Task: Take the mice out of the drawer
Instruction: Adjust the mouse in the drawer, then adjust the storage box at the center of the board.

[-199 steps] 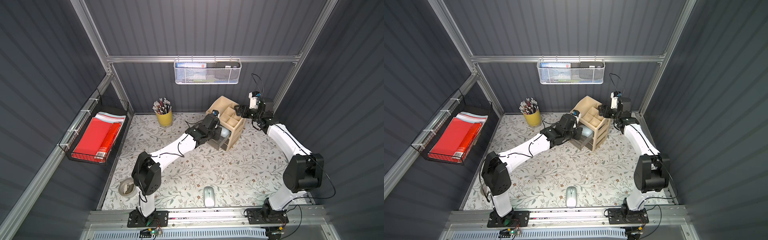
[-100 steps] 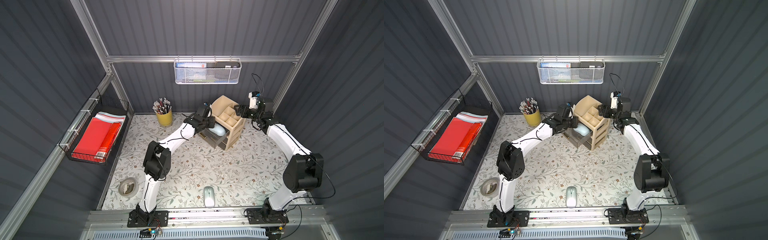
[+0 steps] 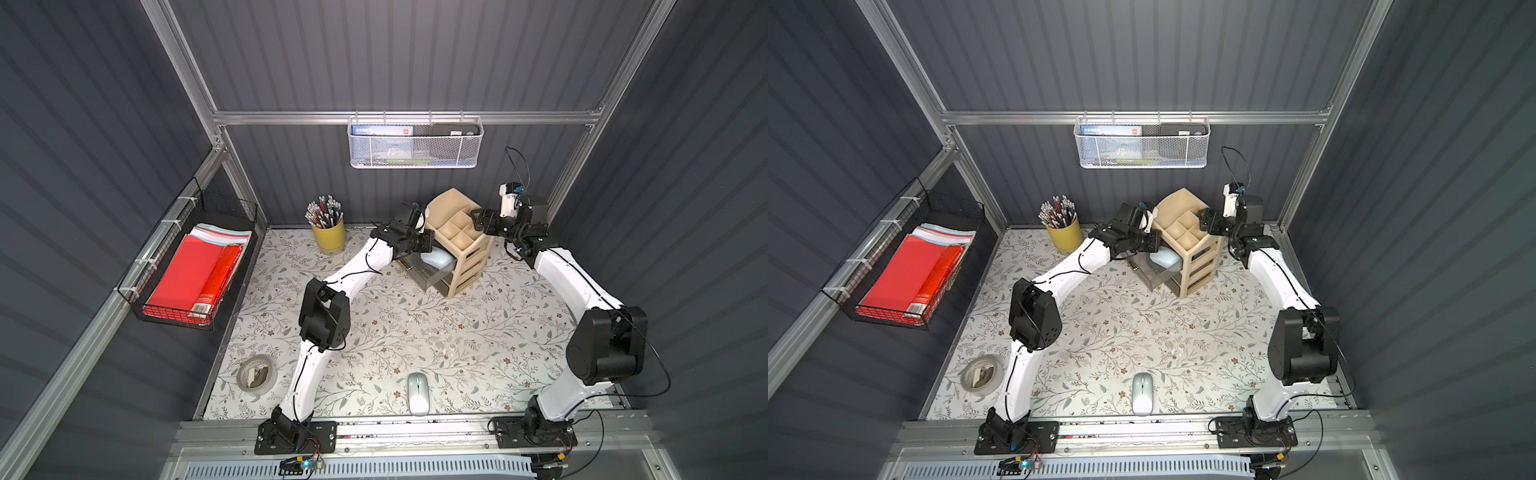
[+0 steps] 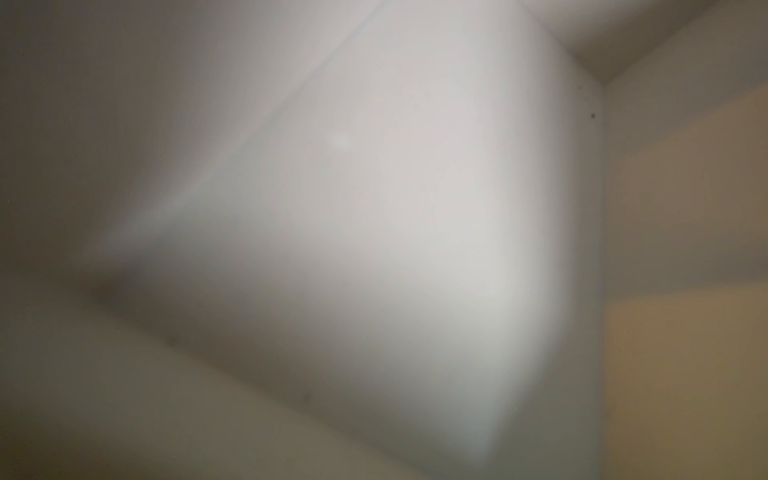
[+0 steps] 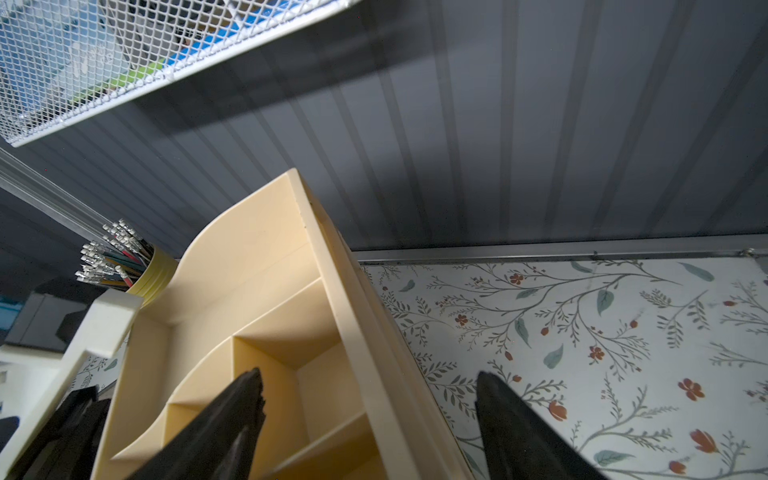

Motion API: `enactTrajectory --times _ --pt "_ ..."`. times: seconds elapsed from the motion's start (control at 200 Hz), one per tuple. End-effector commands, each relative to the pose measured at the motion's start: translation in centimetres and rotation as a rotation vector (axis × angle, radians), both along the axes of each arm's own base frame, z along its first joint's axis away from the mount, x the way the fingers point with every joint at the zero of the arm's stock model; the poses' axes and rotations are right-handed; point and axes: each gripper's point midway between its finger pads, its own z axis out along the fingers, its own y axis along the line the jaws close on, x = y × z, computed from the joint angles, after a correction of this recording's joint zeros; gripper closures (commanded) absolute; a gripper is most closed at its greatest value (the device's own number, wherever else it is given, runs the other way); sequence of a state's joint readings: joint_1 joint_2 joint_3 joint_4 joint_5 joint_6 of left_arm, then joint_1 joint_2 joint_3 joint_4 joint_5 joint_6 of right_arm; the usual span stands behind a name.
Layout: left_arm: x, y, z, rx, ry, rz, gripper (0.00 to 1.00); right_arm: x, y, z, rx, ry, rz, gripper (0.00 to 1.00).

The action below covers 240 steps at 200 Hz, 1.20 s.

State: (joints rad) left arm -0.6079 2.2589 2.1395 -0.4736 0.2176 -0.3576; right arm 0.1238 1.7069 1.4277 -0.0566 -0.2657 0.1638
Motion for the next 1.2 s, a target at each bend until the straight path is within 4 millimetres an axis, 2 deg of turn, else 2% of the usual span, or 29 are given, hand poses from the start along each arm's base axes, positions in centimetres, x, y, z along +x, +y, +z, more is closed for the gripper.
enactTrajectory --times 0.0,0.08,0.165,0.275,0.395,0.54,0.665,0.72,0.785,0.845,0.905,0.95,0.97,0.99,1.02,1.041,1.051,1.131,1.196 --pt "-8.7 -3.0 -5.5 0.148 0.145 -0.231 1.0 -9.3 -1.6 -19.8 -0.198 0.69 0.044 0.16" --pt "-10.5 -2.7 -6.4 0.183 0.149 -0.249 1.0 -9.2 -1.7 -19.8 -0.2 0.689 0.044 0.16" --pt "-10.9 -1.1 -7.4 0.237 0.156 -0.208 1.0 -9.3 -1.8 -19.7 -0.204 0.691 0.039 0.16" --pt "-11.5 0.1 -6.4 0.253 0.146 -0.182 1.0 -9.4 -1.9 -19.8 -0.203 0.693 0.039 0.16" --pt "-10.4 1.0 -3.2 0.218 0.105 -0.108 1.0 -9.5 -1.9 -19.9 -0.203 0.699 0.04 0.16" --pt "-7.9 3.0 0.2 0.198 0.034 -0.007 1.0 -9.6 -1.9 -19.6 -0.2 0.693 0.04 0.16" --pt "-5.4 5.5 1.8 0.214 -0.017 0.116 1.0 -9.5 -1.7 -19.2 -0.191 0.689 0.041 0.17" --pt "-4.4 7.0 2.5 0.22 -0.035 0.195 0.85 -9.7 -1.6 -19.2 -0.187 0.693 0.042 0.18" --pt "-3.0 9.3 3.7 0.22 -0.063 0.294 0.72 -10.2 -1.4 -19.3 -0.191 0.705 0.039 0.2" --pt "-1.9 11.8 5.8 0.186 -0.099 0.381 0.63 -11.0 -1.1 -19.5 -0.191 0.714 0.037 0.2" --pt "-0.9 14.6 8.7 0.131 -0.153 0.462 0.53 -12.3 -0.4 -19.5 -0.189 0.724 0.046 0.2" --pt "-0.5 16.7 11.0 0.091 -0.203 0.513 0.37 -13.4 0.6 -19.5 -0.192 0.725 0.06 0.2" --pt "-0.3 17.5 12.0 0.072 -0.227 0.53 0.35 -13.9 1.0 -19.4 -0.197 0.725 0.062 0.2" --pt "-0.3 18.4 12.8 0.062 -0.242 0.546 0.24 -14.5 1.4 -19.4 -0.203 0.727 0.061 0.2" --pt "-0.2 19.6 13.9 0.047 -0.261 0.565 0.18 -15.3 1.9 -19.3 -0.213 0.726 0.055 0.18" --pt "-0.1 20.2 14.3 0.042 -0.27 0.571 0.05 -15.8 2.3 -19.3 -0.214 0.725 0.053 0.16" --pt "-0.1 20.4 14.5 0.041 -0.274 0.573 0.02 -16.1 2.4 -19.2 -0.214 0.726 0.052 0.15" --pt "-0.1 22.0 14.0 0.075 -0.258 0.592 0.01 -17.7 3.0 -18.3 -0.213 0.719 0.023 0.12" --pt "-0.4 22.6 12.6 0.105 -0.231 0.603 0.01 -18.4 3.0 -15.9 -0.236 0.669 -0.012 0.08"
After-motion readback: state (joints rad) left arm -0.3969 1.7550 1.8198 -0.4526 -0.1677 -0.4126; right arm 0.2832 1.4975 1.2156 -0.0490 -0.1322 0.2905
